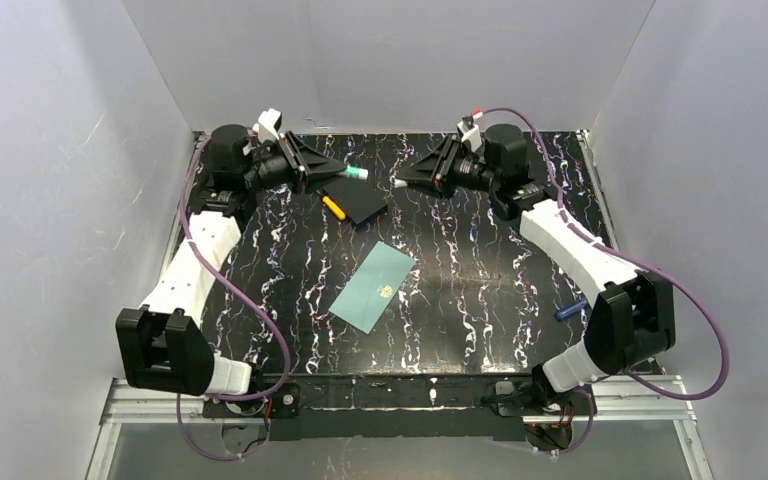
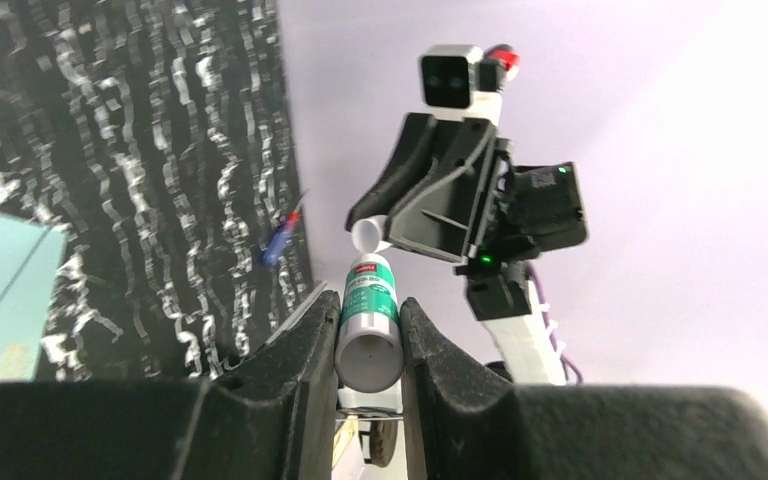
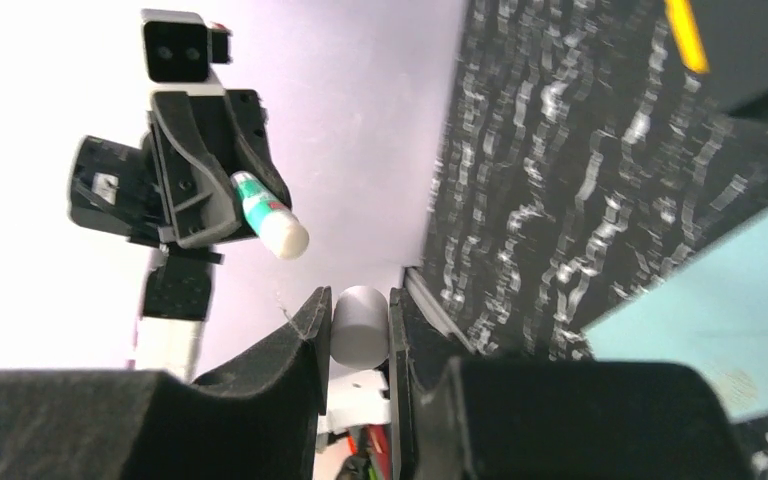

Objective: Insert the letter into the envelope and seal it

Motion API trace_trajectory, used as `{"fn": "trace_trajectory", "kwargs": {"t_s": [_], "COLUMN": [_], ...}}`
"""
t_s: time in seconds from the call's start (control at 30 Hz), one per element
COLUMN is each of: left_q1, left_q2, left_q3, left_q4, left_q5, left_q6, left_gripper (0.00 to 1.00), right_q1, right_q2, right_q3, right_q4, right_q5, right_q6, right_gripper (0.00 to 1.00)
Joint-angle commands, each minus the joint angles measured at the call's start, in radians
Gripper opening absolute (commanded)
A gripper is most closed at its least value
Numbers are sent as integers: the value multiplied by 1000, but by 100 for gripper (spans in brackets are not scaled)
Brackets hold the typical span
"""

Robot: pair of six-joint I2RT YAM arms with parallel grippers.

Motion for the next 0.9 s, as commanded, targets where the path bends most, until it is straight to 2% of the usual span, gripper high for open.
{"fn": "trace_trajectory", "kwargs": {"t_s": [0.0, 0.37, 0.5, 0.67, 0.87], "left_q1": [-7, -9, -9, -9, -9], "left_q2": [16, 68, 81, 73, 73], "left_q3": [153, 264, 287, 259, 254], "left_q4": [39, 52, 56, 56, 56], "left_q5": [91, 103, 110, 104, 109], "left_q6": [-46, -64, -66, -60, -61], "left_gripper": [0, 0, 0, 0, 0], "right_q1": [14, 37, 49, 69, 79], "right_q2": [19, 53, 77, 69, 87], "right_q3": [163, 217, 260, 318, 348], "right_q4": [165, 340, 280, 94, 55], "right_q5": [-64, -40, -34, 43, 50], "right_q6": [82, 167, 135, -5, -32], "right_gripper": [9, 10, 9, 9, 8]}}
